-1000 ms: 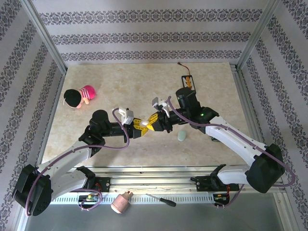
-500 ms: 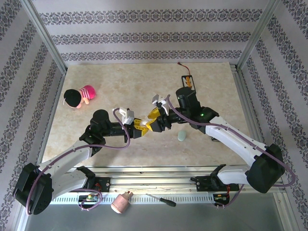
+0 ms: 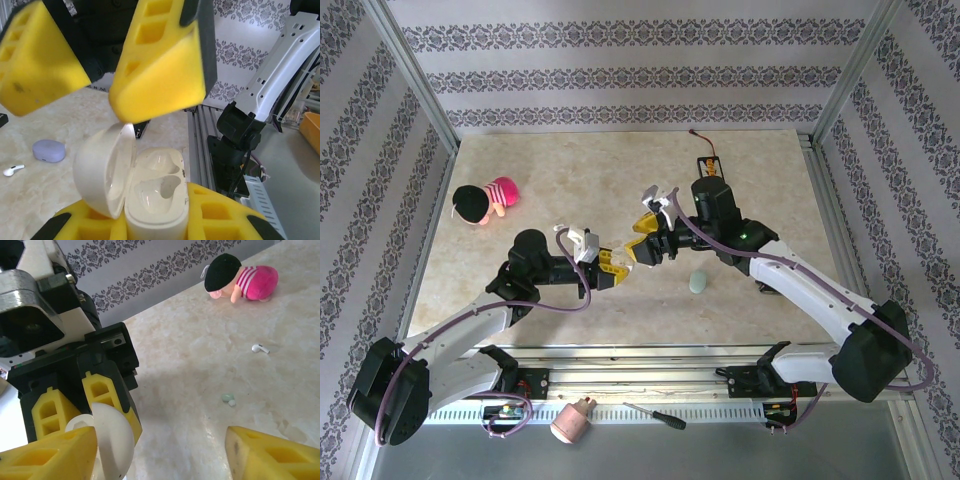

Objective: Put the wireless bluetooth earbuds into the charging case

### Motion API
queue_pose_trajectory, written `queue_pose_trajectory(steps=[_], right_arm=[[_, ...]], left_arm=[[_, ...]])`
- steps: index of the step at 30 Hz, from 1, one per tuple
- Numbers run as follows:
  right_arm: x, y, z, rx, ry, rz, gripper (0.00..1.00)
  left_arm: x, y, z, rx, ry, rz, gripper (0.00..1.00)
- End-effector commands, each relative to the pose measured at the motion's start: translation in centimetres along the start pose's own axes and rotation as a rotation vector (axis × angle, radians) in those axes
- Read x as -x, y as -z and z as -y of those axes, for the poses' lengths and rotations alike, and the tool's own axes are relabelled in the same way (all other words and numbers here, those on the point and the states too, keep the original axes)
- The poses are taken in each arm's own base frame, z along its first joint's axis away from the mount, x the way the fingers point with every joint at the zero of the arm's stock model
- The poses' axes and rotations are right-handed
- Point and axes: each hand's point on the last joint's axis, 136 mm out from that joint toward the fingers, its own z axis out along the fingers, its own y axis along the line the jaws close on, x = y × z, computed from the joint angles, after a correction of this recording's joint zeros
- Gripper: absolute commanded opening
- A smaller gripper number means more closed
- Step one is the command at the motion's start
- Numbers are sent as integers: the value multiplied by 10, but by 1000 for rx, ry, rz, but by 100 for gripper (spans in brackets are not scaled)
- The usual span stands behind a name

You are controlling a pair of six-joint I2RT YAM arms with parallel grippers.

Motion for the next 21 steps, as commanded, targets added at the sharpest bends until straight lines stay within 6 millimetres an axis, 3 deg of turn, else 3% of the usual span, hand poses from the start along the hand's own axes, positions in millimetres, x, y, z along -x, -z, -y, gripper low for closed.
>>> queue_pose_trajectory(steps=[1,4,6,11,14,16,21], right_arm=[[29,17,-18,32,71,96,74],[35,26,-20,4,84,135,86],[38,33,-8,-65,72,154,97],[33,45,47,-269,-59,160,98],[25,43,60,-285,-96,136,98],[19,37,55,-239,-76,117,96],[2,19,6,31,32,63,85]], left_arm=[[-2,-2,4,-10,-85,11,4],[-6,-2,-1,14,-97,6,4],[-8,-3,-3,24,-106,5,4],[-10,-3,-6,31,-128,5,4],[-13,-4,-6,29,-128,1,4],[-14,-4,-6,27,-128,-1,4],[-15,-3,-3,16,-127,-1,4]])
